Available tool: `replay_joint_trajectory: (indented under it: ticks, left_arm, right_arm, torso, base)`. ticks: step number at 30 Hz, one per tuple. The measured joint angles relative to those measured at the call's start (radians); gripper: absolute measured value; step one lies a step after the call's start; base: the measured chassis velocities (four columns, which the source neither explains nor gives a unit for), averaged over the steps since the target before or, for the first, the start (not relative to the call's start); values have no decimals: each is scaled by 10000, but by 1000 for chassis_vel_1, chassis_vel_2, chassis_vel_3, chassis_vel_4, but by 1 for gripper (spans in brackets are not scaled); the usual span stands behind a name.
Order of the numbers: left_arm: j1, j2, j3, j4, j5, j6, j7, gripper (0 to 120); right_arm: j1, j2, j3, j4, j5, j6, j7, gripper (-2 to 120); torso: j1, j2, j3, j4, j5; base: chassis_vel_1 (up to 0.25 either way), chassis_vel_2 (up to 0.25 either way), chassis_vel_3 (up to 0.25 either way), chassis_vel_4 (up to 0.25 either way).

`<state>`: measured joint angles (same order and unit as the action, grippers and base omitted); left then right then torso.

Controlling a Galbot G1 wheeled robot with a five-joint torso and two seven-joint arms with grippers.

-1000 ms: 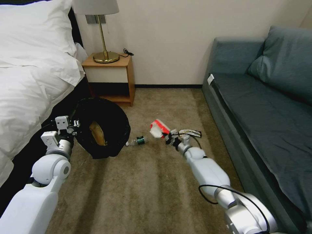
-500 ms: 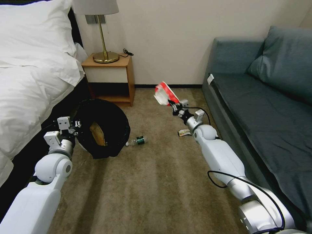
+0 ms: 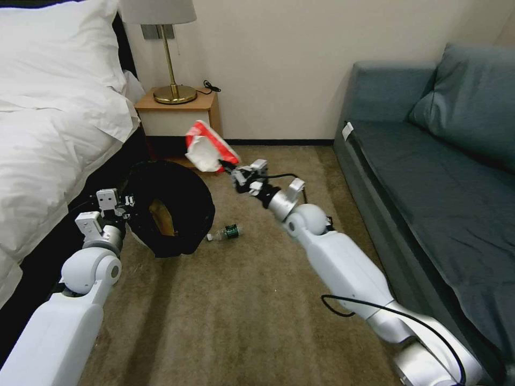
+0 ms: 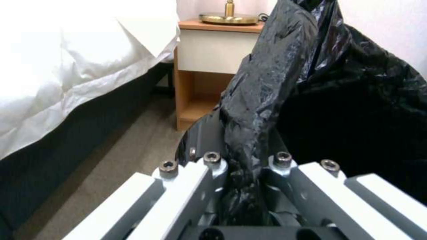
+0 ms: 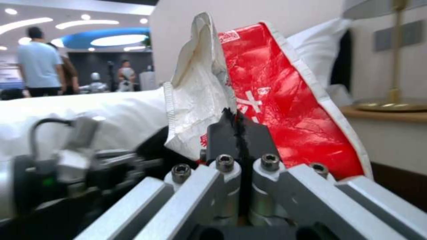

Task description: Pick up the trash bin, then pick up the garbage on the floor and place it into the trash bin.

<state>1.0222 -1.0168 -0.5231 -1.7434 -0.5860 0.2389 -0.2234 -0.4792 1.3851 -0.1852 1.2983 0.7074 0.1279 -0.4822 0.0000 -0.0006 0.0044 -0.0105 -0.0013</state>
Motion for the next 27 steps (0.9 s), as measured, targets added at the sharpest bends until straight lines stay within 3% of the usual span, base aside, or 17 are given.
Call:
replay_joint_trajectory:
  ticks: [8, 17, 18, 27]
  left_arm:
    - [-103, -72, 103, 88, 1, -1, -4, 4]
    - [-29, -60, 29, 27, -13, -8, -6, 4]
    - [23, -48, -27, -11, -18, -12, -10, 4]
    - [204, -51, -169, -111, -21, -39, 5, 4]
  right_arm:
    - [-249, 490, -1173, -478, -52, 158, 288, 0]
    - [-141, 874, -1371, -1122, -198, 264, 616, 0]
    - [-122, 874, -1405, -1130, -201, 252, 799, 8]
    - [-91, 870, -1410, -1211, -212, 316, 916, 39]
  torso:
    - [0, 0, 0, 0, 2]
    - [0, 0, 0, 2, 2]
    - [0, 0, 0, 1, 2]
    - [0, 0, 1, 0, 1]
  base:
    - [0, 0, 0, 0]
    - [0, 0, 0, 0]
    - [0, 0, 0, 0]
    - [0, 0, 0, 0]
